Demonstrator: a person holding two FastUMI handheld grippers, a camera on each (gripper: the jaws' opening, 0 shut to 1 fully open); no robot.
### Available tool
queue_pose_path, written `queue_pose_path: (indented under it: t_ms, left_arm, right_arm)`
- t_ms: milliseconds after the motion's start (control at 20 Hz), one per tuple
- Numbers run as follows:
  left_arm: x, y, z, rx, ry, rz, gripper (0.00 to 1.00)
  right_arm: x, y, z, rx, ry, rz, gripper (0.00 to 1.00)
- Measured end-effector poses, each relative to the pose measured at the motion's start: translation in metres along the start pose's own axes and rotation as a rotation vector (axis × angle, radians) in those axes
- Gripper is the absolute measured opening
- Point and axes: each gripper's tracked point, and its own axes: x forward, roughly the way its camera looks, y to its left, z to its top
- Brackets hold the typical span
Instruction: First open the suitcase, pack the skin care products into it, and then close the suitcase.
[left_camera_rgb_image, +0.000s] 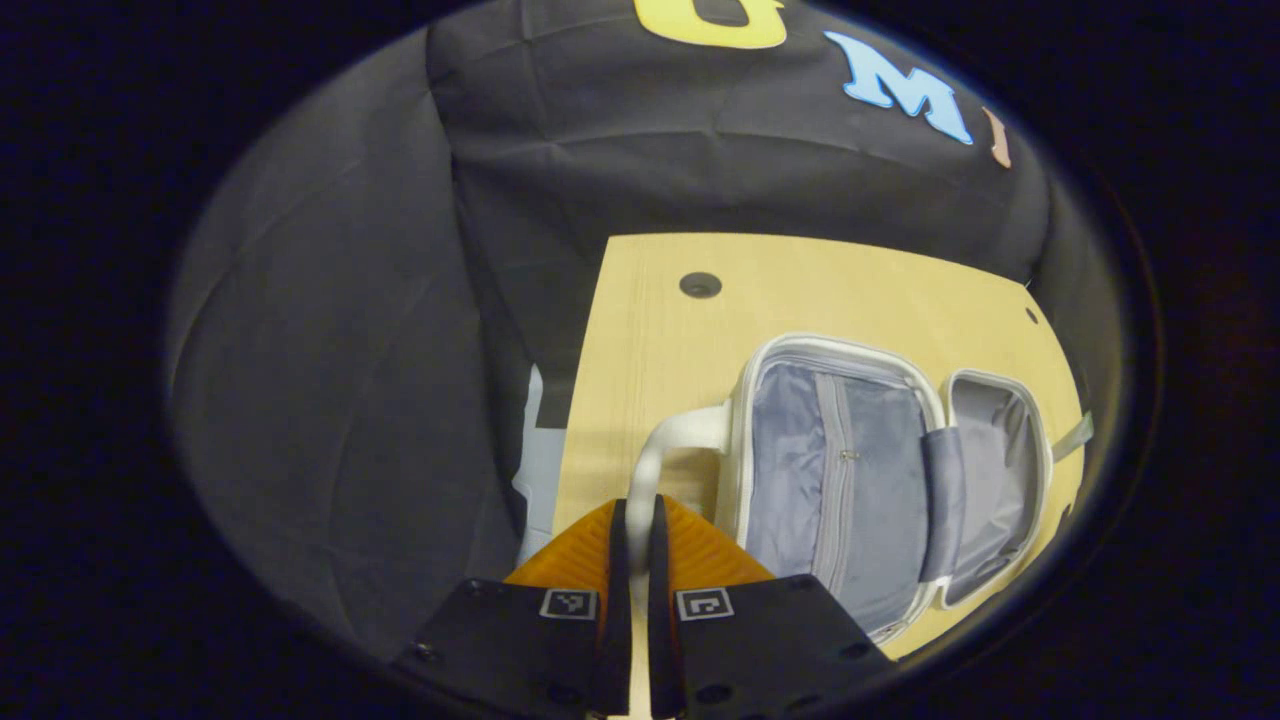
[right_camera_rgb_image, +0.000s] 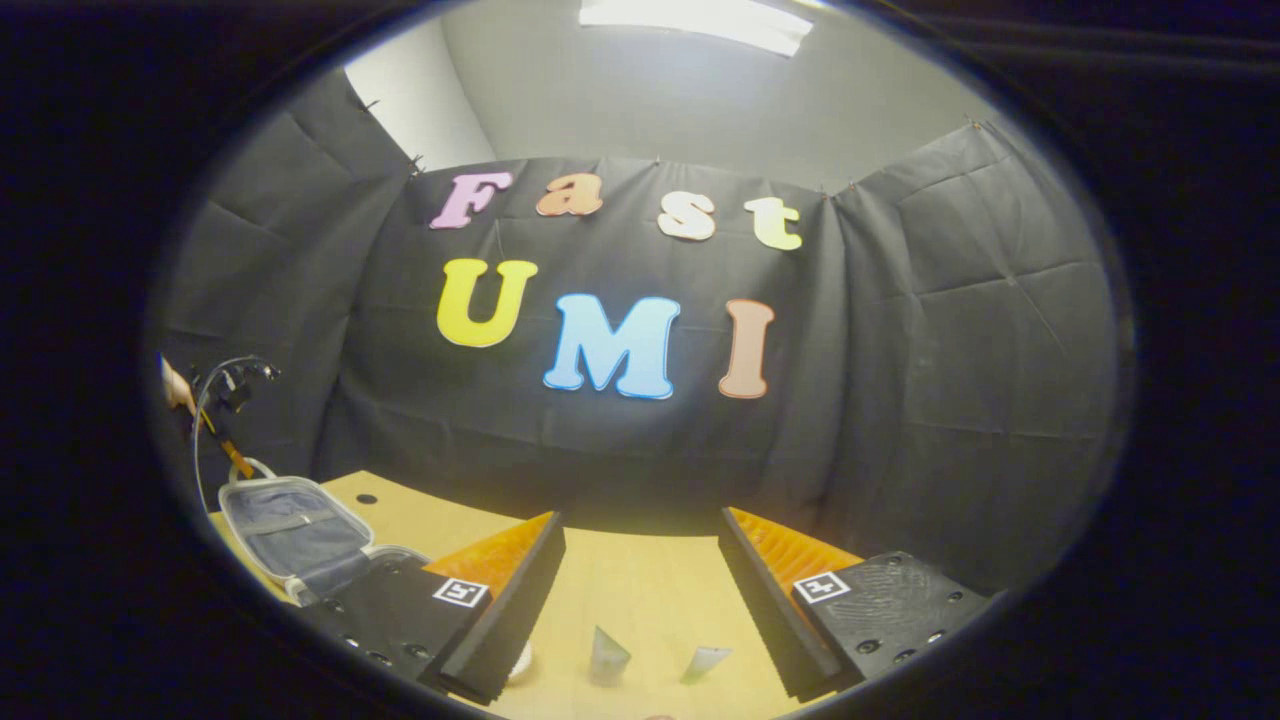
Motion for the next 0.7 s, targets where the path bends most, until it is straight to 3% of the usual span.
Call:
queue_pose_path:
  t_ms: [250, 300, 450, 500, 650, 700]
  left_arm:
    - [0.027, 0.019, -0.019, -0.016, 0.01, 0.044, 0.19]
    - [0.027, 0.017, -0.02, -0.027, -0.002, 0.031, 0.24]
    - [0.017, 0.004, -0.015, -0.059, -0.048, 0.004, 0.27]
    - [0.013, 0.001, -0.014, -0.059, -0.074, 0.007, 0.34]
    - [-0.006, -0.01, 0.0, -0.065, -0.168, 0.023, 0.88]
    - [-0.014, -0.016, 0.004, -0.074, -0.202, 0.029, 0.9]
  right_arm:
    - [-0.006, 0.009, 0.002, -0.028, 0.01, 0.012, 0.94]
    - [-0.006, 0.009, 0.002, -0.024, 0.013, 0.013, 0.94]
    - [-0.01, 0.006, 0.001, -0.005, 0.018, 0.01, 0.94]
    - [-0.011, 0.004, 0.002, 0.003, 0.015, 0.009, 0.94]
    - [-0.015, -0.006, 0.001, 0.016, 0.0, -0.002, 0.94]
    - [-0.016, -0.01, 0.0, 0.015, -0.002, -0.003, 0.94]
